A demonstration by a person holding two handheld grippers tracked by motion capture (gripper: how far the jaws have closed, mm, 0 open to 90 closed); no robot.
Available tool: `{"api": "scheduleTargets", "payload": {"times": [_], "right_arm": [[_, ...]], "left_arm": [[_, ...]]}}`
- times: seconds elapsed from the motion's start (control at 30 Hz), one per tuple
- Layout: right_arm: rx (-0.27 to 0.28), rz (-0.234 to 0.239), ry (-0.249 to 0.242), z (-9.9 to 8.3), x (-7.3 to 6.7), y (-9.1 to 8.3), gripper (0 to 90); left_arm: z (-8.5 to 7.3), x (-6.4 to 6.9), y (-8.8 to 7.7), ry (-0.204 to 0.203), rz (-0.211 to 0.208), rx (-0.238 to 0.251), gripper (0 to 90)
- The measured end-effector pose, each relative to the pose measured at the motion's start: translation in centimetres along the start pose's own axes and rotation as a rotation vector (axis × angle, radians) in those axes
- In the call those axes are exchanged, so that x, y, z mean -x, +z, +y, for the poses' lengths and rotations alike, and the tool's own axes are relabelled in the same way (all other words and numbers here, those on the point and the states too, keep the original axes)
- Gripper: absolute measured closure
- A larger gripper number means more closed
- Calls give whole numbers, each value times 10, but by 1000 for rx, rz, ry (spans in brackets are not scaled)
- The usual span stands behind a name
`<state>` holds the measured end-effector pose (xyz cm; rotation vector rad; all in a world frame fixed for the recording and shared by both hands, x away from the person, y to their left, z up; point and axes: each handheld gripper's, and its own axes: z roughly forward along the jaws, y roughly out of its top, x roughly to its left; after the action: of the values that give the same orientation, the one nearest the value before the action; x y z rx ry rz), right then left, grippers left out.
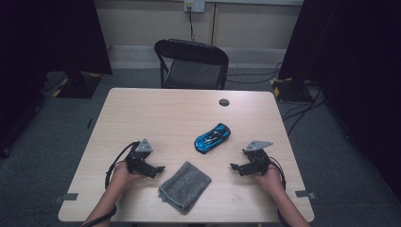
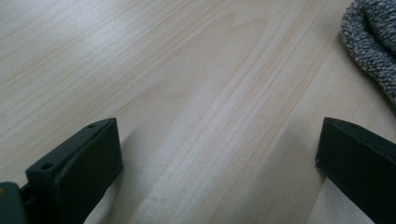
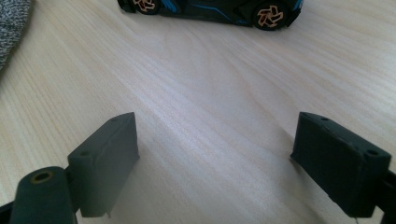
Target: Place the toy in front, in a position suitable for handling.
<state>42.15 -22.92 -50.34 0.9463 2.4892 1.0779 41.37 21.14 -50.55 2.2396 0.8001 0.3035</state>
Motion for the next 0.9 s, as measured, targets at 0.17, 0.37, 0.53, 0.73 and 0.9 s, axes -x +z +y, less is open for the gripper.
{"api": "scheduleTargets", "payload": {"times": [0.17,0.37,0.53,0.73,0.9], "right_arm": [[0,0,0,0,0,0,136],[0,1,1,0,0,0,136],[0,2,-1,0,0,0,136],[-1,2,-1,0,0,0,136],[-1,3,0,1,1,1,137]], "left_arm": [[0,0,0,-5,12,0,0],[0,1,0,-14,12,3,0],[2,1,-3,-49,43,-29,3],[14,-3,-14,-130,19,-29,144],[28,-4,-24,-123,24,21,158]]}}
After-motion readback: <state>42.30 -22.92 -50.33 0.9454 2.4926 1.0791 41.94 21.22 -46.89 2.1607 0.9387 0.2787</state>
